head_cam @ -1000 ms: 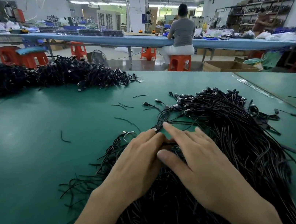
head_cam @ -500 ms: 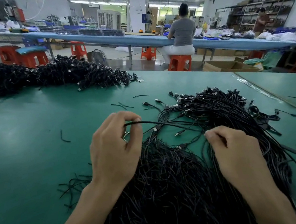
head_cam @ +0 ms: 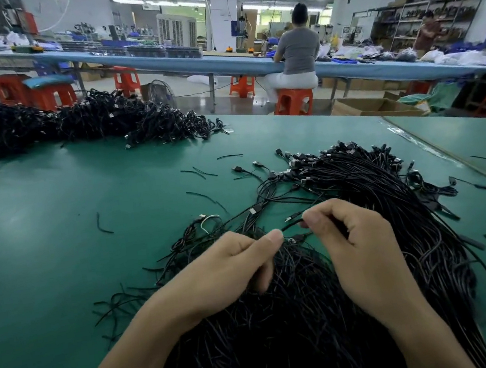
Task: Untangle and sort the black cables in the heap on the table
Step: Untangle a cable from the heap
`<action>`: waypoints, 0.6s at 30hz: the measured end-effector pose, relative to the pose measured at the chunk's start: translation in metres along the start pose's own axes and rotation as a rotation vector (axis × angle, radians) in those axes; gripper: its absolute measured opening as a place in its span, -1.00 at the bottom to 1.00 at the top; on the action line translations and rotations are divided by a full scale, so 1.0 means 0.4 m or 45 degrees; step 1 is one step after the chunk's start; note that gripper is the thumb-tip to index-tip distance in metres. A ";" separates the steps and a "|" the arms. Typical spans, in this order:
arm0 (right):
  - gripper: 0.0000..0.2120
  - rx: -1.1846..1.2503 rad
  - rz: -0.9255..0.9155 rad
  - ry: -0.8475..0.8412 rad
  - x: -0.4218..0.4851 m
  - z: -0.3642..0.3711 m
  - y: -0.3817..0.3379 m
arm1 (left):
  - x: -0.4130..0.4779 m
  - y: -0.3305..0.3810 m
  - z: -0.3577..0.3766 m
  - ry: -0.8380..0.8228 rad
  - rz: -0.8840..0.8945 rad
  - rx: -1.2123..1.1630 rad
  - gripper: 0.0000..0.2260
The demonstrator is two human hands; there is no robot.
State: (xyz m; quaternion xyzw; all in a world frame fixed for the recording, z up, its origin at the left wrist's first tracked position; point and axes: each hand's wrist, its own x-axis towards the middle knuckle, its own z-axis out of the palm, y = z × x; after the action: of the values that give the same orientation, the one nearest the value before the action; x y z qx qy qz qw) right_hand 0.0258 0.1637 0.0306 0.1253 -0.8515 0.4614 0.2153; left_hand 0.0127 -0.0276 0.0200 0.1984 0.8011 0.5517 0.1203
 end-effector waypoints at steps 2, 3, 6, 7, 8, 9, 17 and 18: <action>-0.69 0.096 0.040 -0.038 -0.003 0.004 -0.004 | -0.014 0.024 0.003 -0.240 0.024 -0.479 -0.48; -0.67 0.118 0.067 -0.102 -0.005 0.008 -0.007 | -0.018 0.035 0.001 -0.278 0.036 -0.688 -0.52; -0.71 0.054 0.074 -0.328 -0.013 0.023 -0.019 | -0.011 0.053 -0.005 -0.099 0.047 -1.043 -0.58; -0.73 0.003 0.056 -0.410 -0.016 0.029 -0.025 | -0.005 0.055 -0.005 0.004 0.053 -1.136 -0.59; -0.74 -0.048 0.032 -0.496 -0.020 0.033 -0.032 | 0.000 0.056 -0.004 0.108 0.065 -1.236 -0.60; -0.74 -0.095 0.008 -0.579 -0.023 0.036 -0.037 | 0.005 0.054 -0.002 0.205 0.083 -1.337 -0.60; -0.69 -0.236 -0.065 -0.723 -0.033 0.013 -0.073 | 0.023 0.016 0.033 0.596 0.423 -0.940 -0.69; -0.70 -0.231 -0.098 -0.662 -0.031 0.008 -0.075 | 0.024 0.010 0.044 0.667 0.458 -0.637 -0.71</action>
State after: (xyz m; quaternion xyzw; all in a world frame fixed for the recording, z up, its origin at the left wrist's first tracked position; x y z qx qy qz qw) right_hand 0.0484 0.1447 0.0451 0.2519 -0.9107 0.3269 0.0174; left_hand 0.0122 -0.0072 0.0177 0.1526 0.5982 0.7738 -0.1418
